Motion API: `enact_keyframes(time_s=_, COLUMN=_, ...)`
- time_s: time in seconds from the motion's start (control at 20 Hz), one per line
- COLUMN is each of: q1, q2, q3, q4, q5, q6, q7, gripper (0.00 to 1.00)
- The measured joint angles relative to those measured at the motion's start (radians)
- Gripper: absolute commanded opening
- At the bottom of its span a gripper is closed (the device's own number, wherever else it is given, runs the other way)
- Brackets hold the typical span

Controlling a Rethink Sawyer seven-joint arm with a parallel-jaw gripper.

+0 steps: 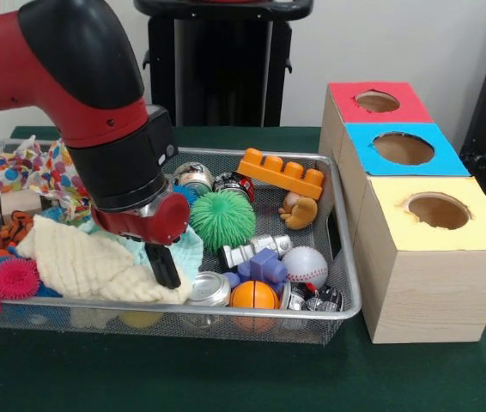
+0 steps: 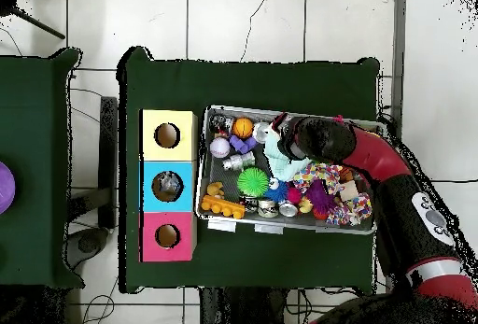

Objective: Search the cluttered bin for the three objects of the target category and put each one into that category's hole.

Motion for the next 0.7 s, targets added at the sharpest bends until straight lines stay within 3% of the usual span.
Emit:
enact_keyframes(time_s=0.1, q1=0.024, q2=-0.001, q3=-0.030, q4=-0.014, q5=-0.010, q6=0.004, q7=0.000, gripper=0.00)
enact_keyframes(time_s=0.35, q1=0.180, q2=-0.009, q3=-0.160, q4=-0.084, q5=-0.075, q6=0.005, q7=0.001, gripper=0.00)
enact_keyframes(time_s=0.5, q1=0.239, q2=0.004, q3=-0.173, q4=-0.141, q5=-0.092, q6=0.006, q7=0.001, gripper=0.00)
enact_keyframes(time_s=0.7, q1=0.240, q2=0.042, q3=-0.163, q4=-0.213, q5=-0.092, q6=0.087, q7=-0.001, gripper=0.00)
